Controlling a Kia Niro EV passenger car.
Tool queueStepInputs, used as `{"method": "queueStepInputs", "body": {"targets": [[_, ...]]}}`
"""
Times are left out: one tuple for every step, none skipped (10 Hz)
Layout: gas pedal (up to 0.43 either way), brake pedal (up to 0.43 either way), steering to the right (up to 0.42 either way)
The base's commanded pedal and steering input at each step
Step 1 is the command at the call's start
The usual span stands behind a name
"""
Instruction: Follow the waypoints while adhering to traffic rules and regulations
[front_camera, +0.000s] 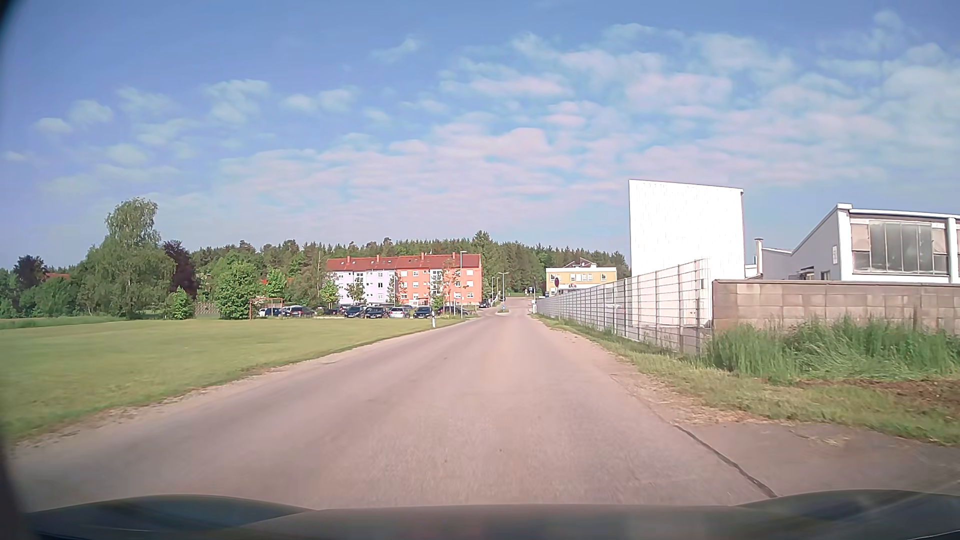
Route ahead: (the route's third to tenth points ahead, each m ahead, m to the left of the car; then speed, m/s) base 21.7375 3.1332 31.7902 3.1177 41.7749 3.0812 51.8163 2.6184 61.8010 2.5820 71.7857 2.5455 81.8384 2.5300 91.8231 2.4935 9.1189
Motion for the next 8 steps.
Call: {"method": "queueStepInputs", "body": {"targets": [[0.02,0.0,0.0],[0.039,0.0,0.001],[0.039,0.0,0.002],[0.039,0.0,0.002],[0.039,0.0,0.002],[0.039,0.0,0.002],[0.039,0.0,0.002],[0.047,0.0,0.002]]}}
